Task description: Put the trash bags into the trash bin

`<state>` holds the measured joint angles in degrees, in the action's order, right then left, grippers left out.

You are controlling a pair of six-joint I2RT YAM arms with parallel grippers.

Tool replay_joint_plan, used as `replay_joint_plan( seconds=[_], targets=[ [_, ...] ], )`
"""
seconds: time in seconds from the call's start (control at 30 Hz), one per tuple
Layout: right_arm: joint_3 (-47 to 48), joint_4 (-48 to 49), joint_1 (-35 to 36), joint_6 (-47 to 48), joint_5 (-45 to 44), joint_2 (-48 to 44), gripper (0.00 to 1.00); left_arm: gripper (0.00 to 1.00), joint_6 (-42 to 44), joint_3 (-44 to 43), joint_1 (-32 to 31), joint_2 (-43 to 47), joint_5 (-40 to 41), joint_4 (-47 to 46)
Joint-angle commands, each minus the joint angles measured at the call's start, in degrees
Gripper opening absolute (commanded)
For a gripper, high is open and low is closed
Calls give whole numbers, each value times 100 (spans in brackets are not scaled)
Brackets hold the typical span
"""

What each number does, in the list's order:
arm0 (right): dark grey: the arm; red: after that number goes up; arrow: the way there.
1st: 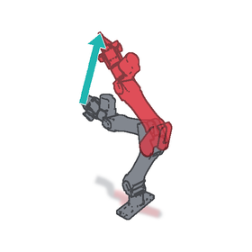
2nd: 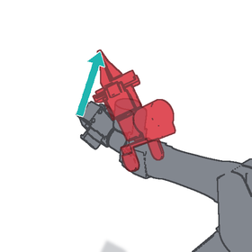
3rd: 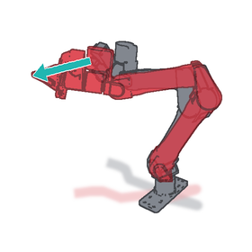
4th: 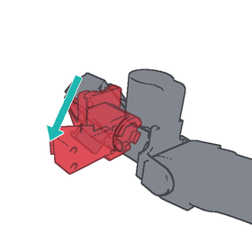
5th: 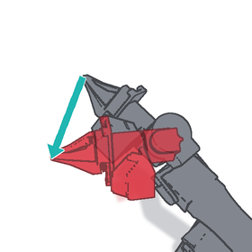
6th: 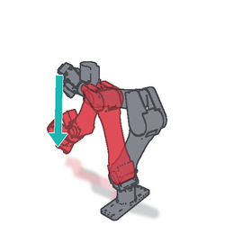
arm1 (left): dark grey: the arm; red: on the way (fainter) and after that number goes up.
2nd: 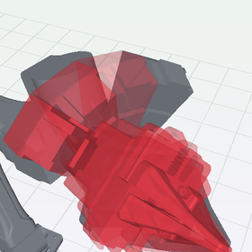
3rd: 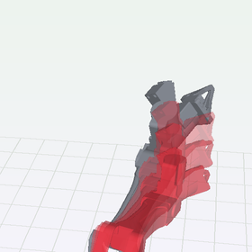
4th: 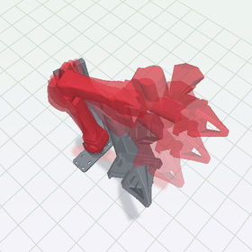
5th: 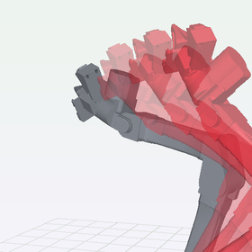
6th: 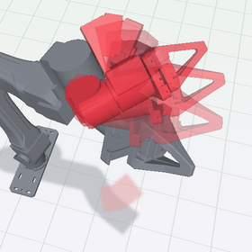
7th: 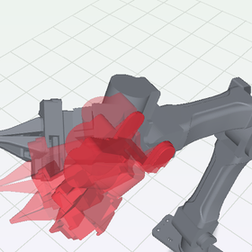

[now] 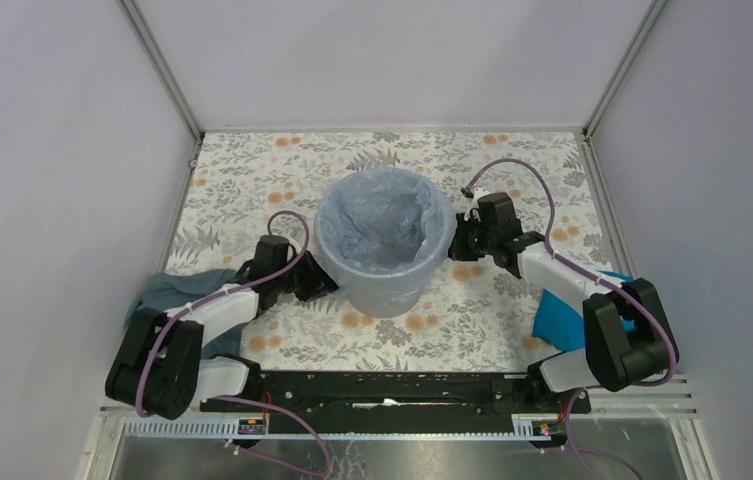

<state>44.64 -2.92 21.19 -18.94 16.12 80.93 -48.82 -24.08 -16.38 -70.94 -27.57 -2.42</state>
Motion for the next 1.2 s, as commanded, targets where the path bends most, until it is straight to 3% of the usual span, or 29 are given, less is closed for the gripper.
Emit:
replay_joint_plan(
  seconds=[0.0,0.2,0.33,0.6,0.7,0.8,0.87,0.93,1.03,1.1,1.17],
  targets=[
    [-236,909,-27,-329,337,186,0,11,-240,202,-131,-318,281,-1023],
    [-493,1216,-23,-452,374,628,0,11,-224,259,-327,-758,524,-1299],
    [-476,935,-26,-385,18,787,0,10,90,150,-319,-608,861,-814],
    [-420,527,-26,-232,-578,1104,11,10,160,238,-322,-791,932,-910],
    [36,-732,-29,-180,-1477,742,21,10,122,251,-317,-826,857,-984],
    [567,-1715,-35,-156,-2591,5,54,11,172,222,-322,-644,932,-839],
    [985,-2244,-28,-61,-3257,-488,69,11,208,190,-322,-540,975,-714],
    [1498,-2664,-28,129,-3831,-849,77,11,215,175,-322,-495,976,-691],
    [2739,-3384,3,478,-4177,-938,79,12,174,213,-321,-512,900,-783],
    [3743,-3669,474,766,-4128,-805,80,12,127,265,-329,-534,831,-881],
    [4588,-3930,1393,1082,-4166,-515,88,12,73,312,-331,-535,755,-968]
  ],
)
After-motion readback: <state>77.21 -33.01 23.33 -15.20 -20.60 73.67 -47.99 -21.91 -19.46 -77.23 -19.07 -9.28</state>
